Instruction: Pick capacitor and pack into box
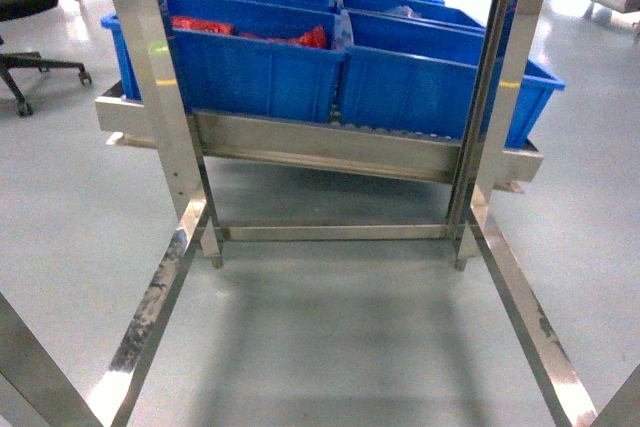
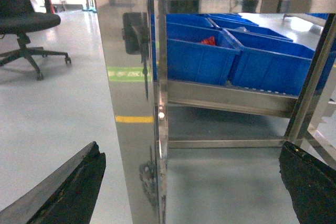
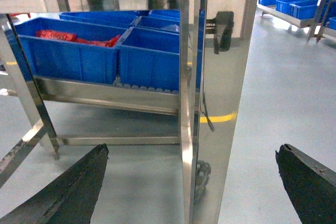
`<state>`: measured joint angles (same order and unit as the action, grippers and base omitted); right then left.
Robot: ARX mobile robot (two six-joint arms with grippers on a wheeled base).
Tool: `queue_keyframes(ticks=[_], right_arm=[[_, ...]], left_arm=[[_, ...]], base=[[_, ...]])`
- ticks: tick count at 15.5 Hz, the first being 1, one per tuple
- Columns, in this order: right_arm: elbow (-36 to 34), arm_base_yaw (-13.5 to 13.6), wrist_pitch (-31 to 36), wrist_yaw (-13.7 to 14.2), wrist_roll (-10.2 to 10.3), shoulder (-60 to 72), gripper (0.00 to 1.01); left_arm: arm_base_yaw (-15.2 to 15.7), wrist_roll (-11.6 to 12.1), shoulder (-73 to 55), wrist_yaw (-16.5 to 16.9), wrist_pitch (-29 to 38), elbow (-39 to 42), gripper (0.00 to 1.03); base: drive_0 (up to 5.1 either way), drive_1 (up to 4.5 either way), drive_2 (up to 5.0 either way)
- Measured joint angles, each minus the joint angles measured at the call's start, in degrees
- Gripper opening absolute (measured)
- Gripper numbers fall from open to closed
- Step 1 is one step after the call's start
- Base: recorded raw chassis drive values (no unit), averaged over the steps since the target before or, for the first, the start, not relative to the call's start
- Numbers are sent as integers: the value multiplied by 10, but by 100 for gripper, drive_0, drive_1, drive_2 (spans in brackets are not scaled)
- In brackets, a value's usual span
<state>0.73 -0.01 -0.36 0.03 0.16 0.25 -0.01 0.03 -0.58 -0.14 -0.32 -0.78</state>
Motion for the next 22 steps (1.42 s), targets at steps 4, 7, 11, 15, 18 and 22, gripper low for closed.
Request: queue_keyframes(ticks=[4,7,11,15,18,22], right_arm=[[0,0,0,0,-1,0,98],[0,0,0,-1,-1,0,98],[0,0,1,0,0,0,98],[0,0,1,0,-1,0,98],[0,0,0,0,0,0,98],[0,0,3,0,0,0,98]], left_arm=[[0,0,0,1,0,0,98],[0,0,0,0,0,0,98],[0,0,0,2,0,0,98],[0,0,0,1,0,0,98],[0,0,0,2,0,0,98],[0,0,0,2,3,0,98]], base=[[0,0,0],[0,0,0],[0,0,0],[0,0,0],[0,0,0],[0,0,0]])
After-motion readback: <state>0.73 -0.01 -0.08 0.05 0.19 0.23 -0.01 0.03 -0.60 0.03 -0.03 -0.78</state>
